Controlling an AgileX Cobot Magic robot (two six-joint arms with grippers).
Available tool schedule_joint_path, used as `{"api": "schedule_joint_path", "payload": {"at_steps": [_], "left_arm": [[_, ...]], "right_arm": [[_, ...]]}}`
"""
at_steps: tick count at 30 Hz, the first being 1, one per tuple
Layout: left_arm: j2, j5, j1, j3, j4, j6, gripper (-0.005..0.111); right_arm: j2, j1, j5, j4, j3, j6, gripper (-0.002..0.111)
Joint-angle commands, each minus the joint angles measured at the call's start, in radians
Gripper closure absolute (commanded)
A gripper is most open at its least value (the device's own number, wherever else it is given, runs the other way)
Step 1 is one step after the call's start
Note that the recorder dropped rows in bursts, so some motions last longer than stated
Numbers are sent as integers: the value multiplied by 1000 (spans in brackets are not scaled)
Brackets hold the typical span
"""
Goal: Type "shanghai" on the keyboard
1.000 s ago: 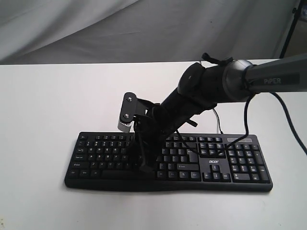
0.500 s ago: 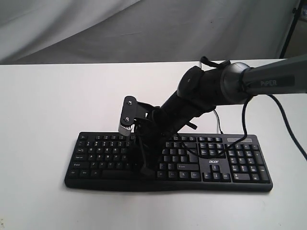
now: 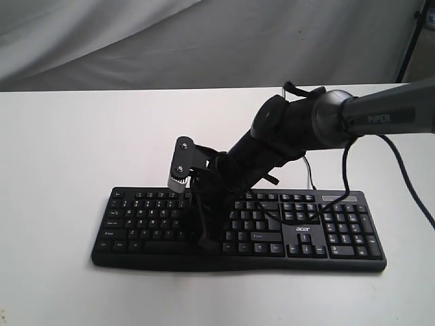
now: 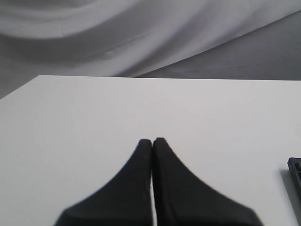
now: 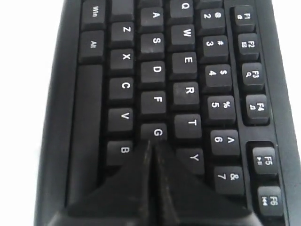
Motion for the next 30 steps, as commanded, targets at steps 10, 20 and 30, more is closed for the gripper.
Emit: {"api": "schedule_joint_path", "payload": {"at_steps": [10, 20, 30], "left_arm": [[-5, -6, -4, 5, -1, -2, 106], [-5, -6, -4, 5, -1, -2, 106], [-5, -6, -4, 5, -1, -2, 106]], "right_arm": [[-87, 17, -1, -11, 4, 9, 108], [-85, 38, -36, 23, 4, 9, 108], [-85, 97, -142, 23, 4, 43, 108]]}}
